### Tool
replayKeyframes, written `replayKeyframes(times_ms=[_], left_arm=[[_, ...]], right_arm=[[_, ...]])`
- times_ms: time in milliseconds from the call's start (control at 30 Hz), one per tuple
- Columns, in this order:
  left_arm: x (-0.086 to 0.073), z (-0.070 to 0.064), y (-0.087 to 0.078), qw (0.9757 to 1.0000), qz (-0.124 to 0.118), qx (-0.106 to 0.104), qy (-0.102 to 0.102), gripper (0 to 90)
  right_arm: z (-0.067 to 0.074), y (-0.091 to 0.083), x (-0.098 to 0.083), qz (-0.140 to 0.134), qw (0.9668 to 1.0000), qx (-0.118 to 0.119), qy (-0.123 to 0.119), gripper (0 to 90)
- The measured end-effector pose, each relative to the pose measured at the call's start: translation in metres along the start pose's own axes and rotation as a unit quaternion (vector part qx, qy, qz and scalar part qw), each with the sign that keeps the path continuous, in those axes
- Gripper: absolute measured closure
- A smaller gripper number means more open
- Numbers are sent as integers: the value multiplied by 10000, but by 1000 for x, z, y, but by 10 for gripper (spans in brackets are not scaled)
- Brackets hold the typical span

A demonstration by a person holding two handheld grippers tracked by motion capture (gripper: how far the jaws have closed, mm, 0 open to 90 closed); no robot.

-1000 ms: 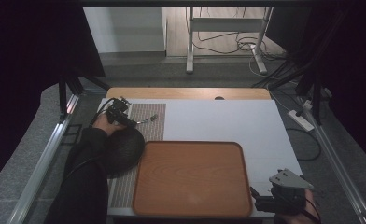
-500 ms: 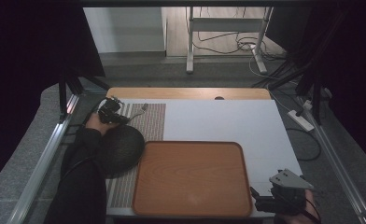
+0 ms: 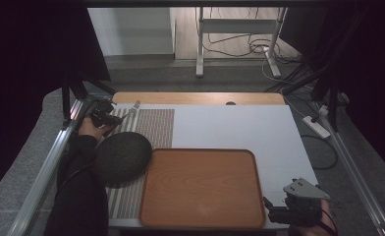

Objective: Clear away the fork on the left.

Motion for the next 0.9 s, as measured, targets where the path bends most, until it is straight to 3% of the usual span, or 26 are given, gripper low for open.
replayKeyframes(times_ms=[233, 400, 900], left_arm=[[0, -19, -18, 9991, -166, -376, -47, 781], [-3, -43, -25, 9989, -77, -429, 195, 781], [-26, -100, -41, 9972, -83, -619, 413, 780]], right_arm=[[0, 0, 0, -5, 10000, 4, -4, 0], [0, 0, 0, -11, 10000, 3, -7, 0], [1, -1, 0, -34, 10000, 0, -59, 0]])
Point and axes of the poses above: each handheld gripper's, and its own axes: y roughly forward along the jaws, x roughly out of its top, z roughly to its left, the point moved 8 cm from there along y, roughly forward along the jaws, and after that the axes turned 13 degrees about z, right-handed, at the moved point
